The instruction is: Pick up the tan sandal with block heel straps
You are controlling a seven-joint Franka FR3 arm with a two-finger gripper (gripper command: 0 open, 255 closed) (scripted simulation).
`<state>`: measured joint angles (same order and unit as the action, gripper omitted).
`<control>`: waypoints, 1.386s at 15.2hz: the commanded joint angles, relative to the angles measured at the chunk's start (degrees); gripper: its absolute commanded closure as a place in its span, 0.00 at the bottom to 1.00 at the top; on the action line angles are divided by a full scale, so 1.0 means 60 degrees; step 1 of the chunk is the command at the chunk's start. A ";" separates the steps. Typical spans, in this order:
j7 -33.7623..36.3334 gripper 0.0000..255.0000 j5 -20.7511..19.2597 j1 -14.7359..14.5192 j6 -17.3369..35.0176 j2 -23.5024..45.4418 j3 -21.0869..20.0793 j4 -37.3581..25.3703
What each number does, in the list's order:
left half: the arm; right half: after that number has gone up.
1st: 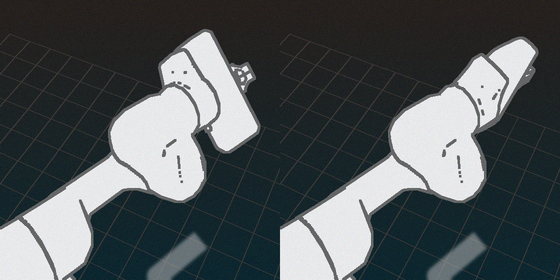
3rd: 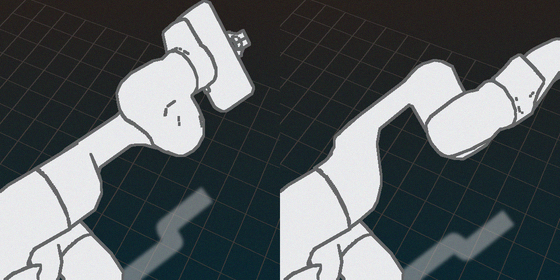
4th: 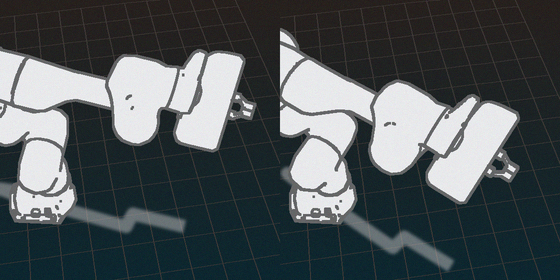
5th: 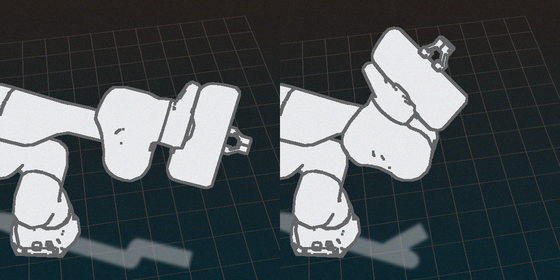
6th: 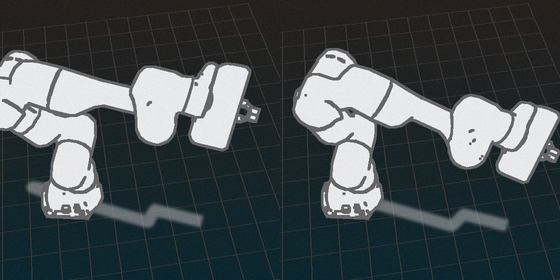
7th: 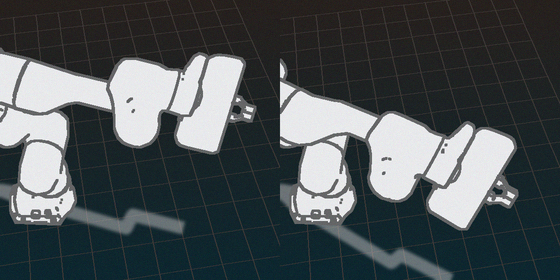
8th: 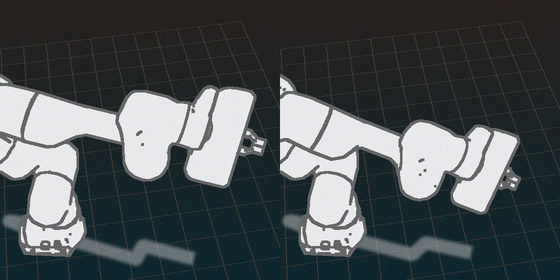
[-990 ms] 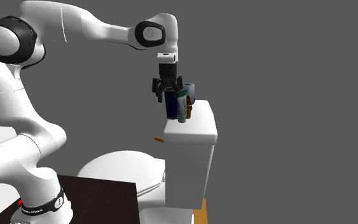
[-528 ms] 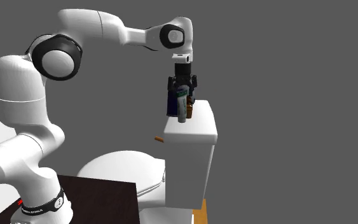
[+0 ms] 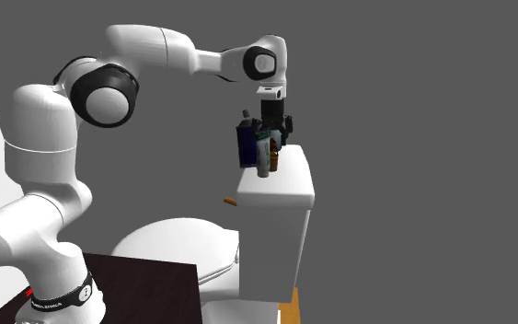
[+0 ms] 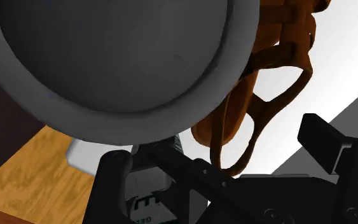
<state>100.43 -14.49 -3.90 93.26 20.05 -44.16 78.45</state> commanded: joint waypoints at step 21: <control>0.0012 1.00 -0.0125 -0.0254 -0.0780 0.0189 0.0002 -0.0953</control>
<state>100.52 -15.12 -5.16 89.50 21.00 -44.15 73.82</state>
